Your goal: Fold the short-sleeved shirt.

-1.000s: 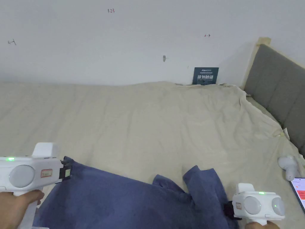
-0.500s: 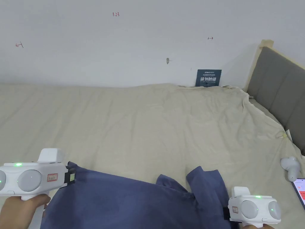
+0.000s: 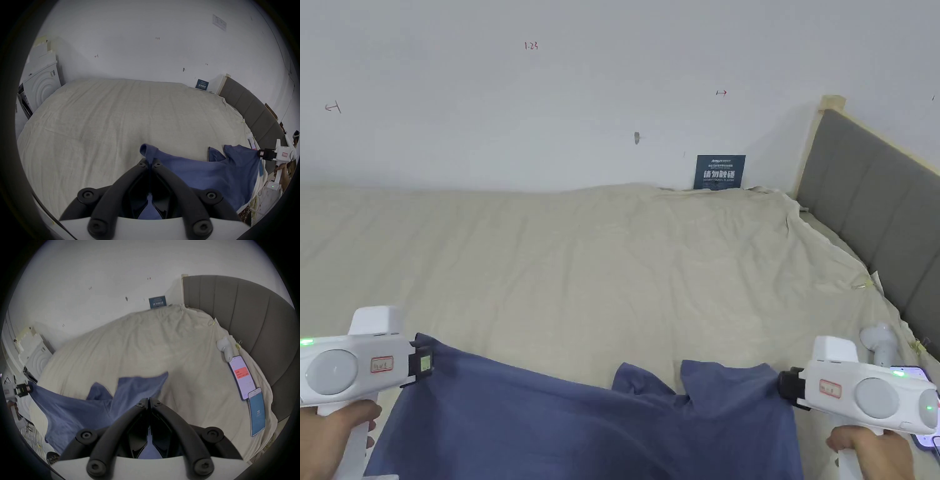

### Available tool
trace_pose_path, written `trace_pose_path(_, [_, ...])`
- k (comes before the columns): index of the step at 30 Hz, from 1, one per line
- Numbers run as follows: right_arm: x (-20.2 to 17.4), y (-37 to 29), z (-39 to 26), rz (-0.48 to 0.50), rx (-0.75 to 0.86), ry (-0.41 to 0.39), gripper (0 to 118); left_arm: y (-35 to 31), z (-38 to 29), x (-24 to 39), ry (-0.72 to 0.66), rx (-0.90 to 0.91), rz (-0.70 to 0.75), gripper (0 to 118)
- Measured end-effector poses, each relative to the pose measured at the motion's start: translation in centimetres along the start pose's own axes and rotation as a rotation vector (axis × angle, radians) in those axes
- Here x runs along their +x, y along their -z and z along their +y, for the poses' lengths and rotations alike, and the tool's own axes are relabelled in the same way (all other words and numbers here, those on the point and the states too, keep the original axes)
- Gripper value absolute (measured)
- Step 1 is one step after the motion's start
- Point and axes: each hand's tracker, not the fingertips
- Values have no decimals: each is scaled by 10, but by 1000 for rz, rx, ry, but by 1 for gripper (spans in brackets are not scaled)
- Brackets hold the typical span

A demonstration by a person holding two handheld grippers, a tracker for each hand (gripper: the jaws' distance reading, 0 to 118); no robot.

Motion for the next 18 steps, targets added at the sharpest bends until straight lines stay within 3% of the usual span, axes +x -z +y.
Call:
trace_pose_path(7, [-6, -73, 62, 93, 225, -35, 0, -35, 28, -18, -49, 107, 36, 0])
trace_pose_path(13, [-33, -125, 128, 178, 410, -57, 0, -78, 81, -33, -84, 245, 66, 0])
trace_pose_path(18, [-58, -147, 190, 187, 520, -99, 0, -126, 136, -24, -76, 347, 97, 0])
